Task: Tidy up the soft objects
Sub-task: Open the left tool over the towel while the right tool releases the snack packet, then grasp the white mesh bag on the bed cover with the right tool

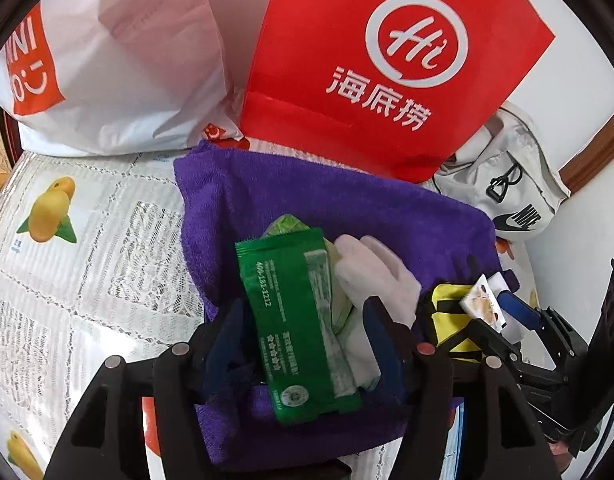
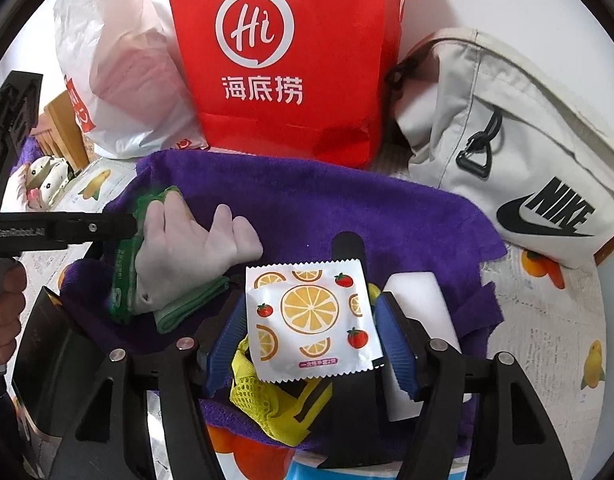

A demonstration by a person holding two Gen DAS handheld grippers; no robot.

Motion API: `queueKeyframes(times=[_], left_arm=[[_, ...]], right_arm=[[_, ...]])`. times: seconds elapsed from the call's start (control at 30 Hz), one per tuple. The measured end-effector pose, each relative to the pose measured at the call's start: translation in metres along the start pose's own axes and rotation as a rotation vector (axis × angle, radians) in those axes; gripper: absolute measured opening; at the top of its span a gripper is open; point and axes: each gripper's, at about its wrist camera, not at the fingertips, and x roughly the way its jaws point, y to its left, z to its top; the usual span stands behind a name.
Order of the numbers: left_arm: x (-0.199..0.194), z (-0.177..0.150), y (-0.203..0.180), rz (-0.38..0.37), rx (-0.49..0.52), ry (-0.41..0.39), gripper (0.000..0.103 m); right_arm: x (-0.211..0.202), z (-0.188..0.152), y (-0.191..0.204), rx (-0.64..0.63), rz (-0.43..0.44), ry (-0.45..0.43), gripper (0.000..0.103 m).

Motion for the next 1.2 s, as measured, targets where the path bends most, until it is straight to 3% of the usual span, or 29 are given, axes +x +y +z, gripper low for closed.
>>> queueKeyframes(times=[0.07, 0.37, 0.53, 0.73, 0.9, 1.03, 1.2], left_arm=[[-0.004, 0.000, 0.000, 0.007, 0.005, -0.007, 0.064], [-0.039, -0.011, 0.002, 0.026, 0.010, -0.054, 0.064], [-0.062, -0.028, 0.006, 0.038, 0.017, -0.075, 0.064], [-0.088, -0.053, 0.015, 0.036, 0.017, -0.088, 0.064], [-0.103, -0.074, 0.023, 0.022, 0.009, -0.094, 0.064], [-0.111, -0.088, 0.025, 0.002, 0.013, -0.102, 0.064], [-0.115, -0.107, 0.028, -0.001, 0.024, -0.096, 0.064]], right_arm=[[-0.004, 0.000, 0.001, -0.003, -0.002, -0.006, 0.081], [-0.041, -0.005, 0.007, 0.029, 0.008, -0.063, 0.082], [-0.073, -0.024, 0.015, 0.037, 0.008, -0.107, 0.082], [-0.095, -0.060, 0.031, 0.054, 0.033, -0.088, 0.065], [-0.100, -0.090, 0.049, 0.072, 0.067, -0.056, 0.063], [-0.101, -0.109, 0.064, 0.059, 0.084, -0.023, 0.053], [-0.093, -0.133, 0.079, 0.025, 0.062, 0.017, 0.050]])
